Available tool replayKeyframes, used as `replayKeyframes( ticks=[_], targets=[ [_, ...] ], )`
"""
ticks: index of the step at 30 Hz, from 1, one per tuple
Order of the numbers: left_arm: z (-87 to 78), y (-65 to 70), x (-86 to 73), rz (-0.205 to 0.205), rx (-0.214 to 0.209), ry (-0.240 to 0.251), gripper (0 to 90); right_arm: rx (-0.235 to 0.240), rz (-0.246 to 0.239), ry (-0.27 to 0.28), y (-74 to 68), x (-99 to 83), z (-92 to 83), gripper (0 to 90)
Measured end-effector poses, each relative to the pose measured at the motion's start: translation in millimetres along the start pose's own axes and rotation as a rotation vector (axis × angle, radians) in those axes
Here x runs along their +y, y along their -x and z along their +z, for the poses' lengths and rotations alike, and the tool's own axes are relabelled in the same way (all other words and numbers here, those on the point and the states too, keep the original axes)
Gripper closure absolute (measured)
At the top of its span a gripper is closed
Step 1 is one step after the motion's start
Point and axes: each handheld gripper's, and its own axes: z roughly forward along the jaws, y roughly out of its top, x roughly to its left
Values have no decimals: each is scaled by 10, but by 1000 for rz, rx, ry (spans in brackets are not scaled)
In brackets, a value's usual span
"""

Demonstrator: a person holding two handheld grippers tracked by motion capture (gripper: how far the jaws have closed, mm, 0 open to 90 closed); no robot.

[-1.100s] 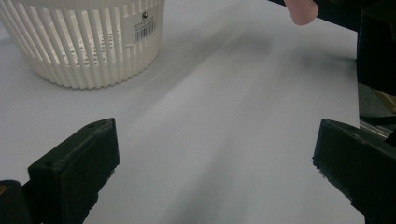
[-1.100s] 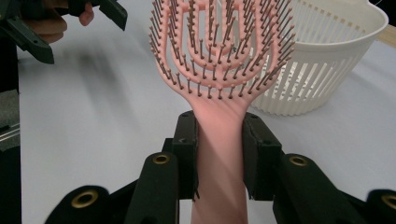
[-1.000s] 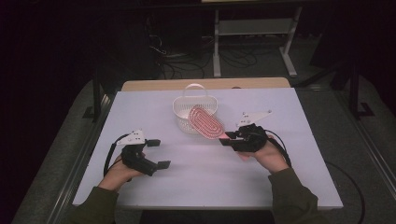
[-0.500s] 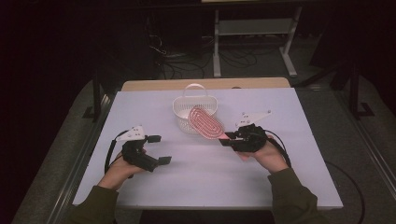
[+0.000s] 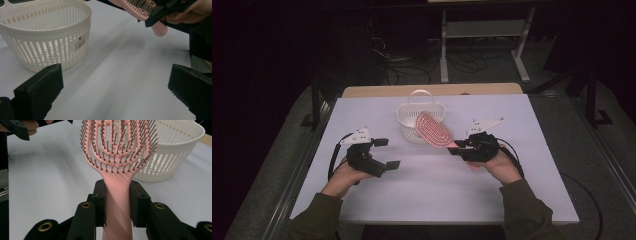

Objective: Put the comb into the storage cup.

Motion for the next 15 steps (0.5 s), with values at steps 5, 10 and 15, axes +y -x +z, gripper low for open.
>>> replayKeyframes(
  ticks=[5,10,15],
  targets=[
    [38,-16,75,2,-8,7,0,-2,0,4,10,4,-8,688],
    [102,-6,148,8,-23,7,0,-4,-1,10,26,4,-19,688],
    [159,1,176,9,-39,9,0,-9,0,13,31,2,-33,688]
  ],
)
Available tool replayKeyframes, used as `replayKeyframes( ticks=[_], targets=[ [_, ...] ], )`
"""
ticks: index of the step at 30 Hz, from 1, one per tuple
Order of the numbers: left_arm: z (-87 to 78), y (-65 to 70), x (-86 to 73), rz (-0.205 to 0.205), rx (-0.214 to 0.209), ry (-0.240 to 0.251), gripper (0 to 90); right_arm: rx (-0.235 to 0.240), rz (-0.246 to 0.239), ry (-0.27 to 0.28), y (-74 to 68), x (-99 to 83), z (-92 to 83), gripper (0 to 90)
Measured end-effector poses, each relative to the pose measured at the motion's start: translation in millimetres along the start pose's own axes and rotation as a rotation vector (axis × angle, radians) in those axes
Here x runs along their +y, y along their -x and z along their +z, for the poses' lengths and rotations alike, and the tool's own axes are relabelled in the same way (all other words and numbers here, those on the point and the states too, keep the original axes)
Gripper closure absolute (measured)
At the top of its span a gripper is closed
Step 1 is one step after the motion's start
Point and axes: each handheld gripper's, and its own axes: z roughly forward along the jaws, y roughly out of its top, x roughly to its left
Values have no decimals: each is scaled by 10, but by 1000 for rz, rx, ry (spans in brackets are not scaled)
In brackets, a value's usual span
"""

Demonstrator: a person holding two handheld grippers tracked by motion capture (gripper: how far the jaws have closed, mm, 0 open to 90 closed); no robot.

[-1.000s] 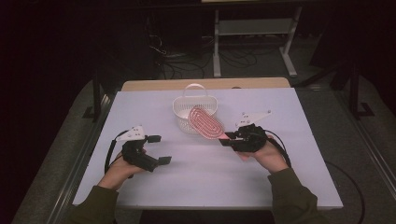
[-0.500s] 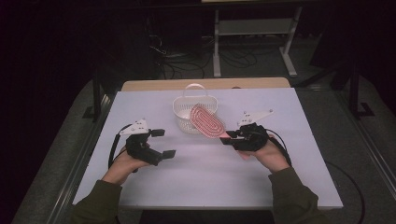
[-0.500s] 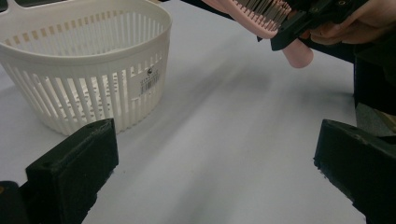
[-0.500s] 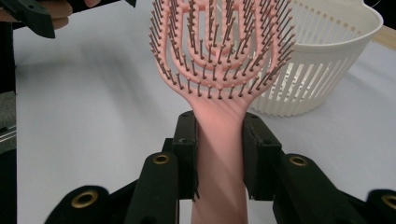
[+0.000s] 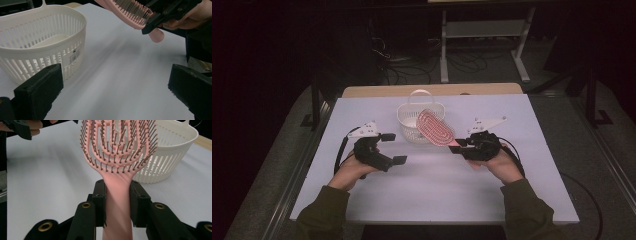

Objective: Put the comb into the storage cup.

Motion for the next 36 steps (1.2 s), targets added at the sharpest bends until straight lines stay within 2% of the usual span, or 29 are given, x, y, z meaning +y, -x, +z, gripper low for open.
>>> replayKeyframes(
  ticks=[6,15,20,26,36],
  targets=[
    [46,-5,73,-6,-25,26,0,-2,-2,5,6,1,-9,688],
    [139,16,166,-1,-27,36,0,-8,-5,9,7,1,-14,688],
    [169,28,143,6,-21,18,0,-7,-10,12,-13,3,-7,688],
    [207,29,117,-24,-21,29,0,3,-31,13,-54,4,38,688],
    [226,74,132,-32,-25,52,0,27,-57,2,-142,-1,133,688]
  ],
)
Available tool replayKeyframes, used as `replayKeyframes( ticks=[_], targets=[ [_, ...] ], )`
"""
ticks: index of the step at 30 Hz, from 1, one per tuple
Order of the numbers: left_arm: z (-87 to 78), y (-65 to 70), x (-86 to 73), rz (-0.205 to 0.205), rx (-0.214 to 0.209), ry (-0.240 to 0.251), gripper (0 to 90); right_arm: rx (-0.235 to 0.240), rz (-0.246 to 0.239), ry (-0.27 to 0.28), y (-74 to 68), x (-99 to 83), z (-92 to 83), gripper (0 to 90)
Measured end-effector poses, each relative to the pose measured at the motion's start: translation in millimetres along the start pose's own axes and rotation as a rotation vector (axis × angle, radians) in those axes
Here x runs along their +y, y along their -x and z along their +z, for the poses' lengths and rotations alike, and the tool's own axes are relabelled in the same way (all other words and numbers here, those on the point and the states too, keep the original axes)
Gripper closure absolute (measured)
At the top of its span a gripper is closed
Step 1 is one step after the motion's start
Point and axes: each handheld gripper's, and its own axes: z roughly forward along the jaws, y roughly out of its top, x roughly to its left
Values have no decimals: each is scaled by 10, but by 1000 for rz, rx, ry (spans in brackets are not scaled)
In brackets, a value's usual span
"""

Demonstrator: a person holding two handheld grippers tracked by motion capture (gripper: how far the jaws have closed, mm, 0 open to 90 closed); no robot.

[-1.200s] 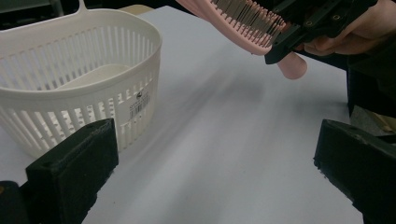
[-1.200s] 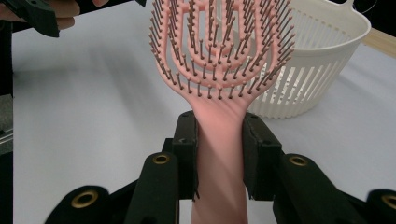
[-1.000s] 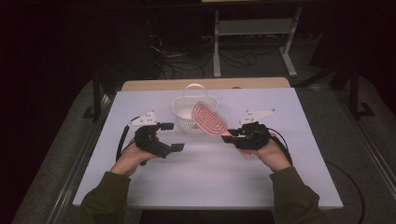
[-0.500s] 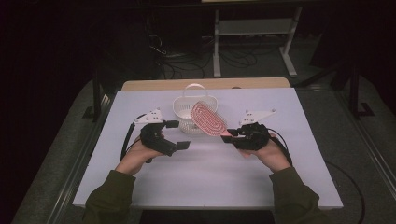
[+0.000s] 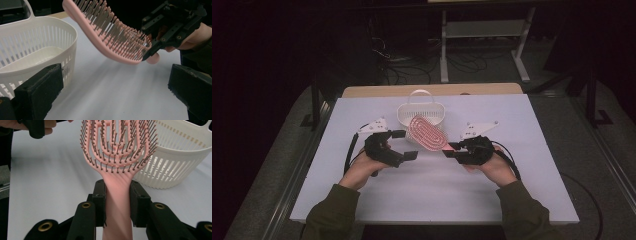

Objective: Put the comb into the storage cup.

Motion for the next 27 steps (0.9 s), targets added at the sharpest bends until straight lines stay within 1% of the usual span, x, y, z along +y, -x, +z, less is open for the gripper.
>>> replayKeyframes(
  ticks=[6,16,23,27],
  targets=[
    [28,17,8,-7,-6,5,0,8,-5,1,-40,5,29,688],
    [55,31,20,-31,-11,20,0,30,-21,-4,-115,23,100,688],
    [53,22,24,-51,-3,28,2,37,-32,-1,-157,34,136,687],
    [59,32,26,-52,-3,40,43,41,-38,-2,-175,34,159,687]
  ],
)
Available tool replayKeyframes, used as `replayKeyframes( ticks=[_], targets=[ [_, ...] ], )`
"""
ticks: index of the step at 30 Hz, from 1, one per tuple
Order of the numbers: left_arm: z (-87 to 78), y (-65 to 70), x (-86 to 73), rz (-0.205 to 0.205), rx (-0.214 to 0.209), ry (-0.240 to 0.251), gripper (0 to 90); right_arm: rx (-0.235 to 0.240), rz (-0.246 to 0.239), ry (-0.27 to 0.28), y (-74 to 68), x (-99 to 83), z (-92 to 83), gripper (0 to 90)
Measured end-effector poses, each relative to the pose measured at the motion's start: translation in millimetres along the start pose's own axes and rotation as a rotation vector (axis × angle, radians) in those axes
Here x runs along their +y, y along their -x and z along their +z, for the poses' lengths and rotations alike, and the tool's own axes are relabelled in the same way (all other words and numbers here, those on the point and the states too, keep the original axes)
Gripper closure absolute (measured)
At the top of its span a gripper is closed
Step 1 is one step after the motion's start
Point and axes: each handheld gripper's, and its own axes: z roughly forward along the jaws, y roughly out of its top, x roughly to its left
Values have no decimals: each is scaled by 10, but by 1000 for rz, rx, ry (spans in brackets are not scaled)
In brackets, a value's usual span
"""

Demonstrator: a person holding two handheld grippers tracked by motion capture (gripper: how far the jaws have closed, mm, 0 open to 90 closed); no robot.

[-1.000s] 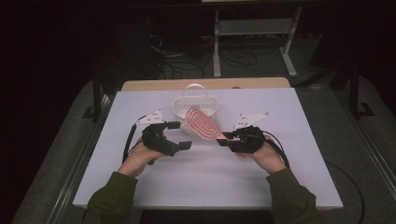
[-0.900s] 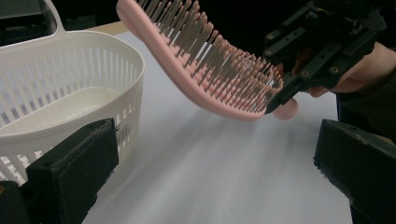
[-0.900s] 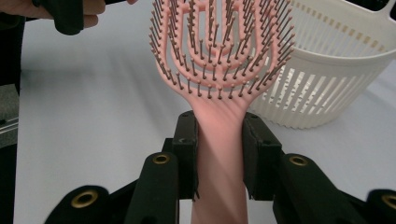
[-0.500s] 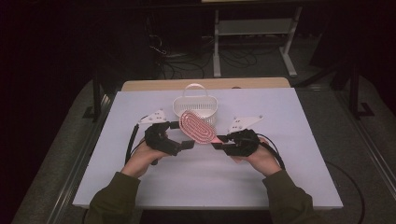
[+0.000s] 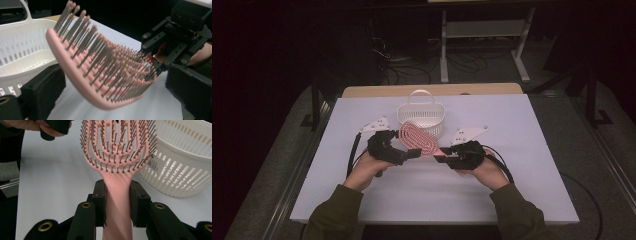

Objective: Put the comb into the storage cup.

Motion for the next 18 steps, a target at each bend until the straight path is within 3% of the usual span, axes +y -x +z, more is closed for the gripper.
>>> replayKeyframes(
  ticks=[8,18],
  targets=[
    [-10,1,6,-18,16,21,148,1,-13,1,-36,3,32,687],
    [-23,-10,3,-27,21,13,284,-12,-26,2,-55,0,47,687]
  ],
)
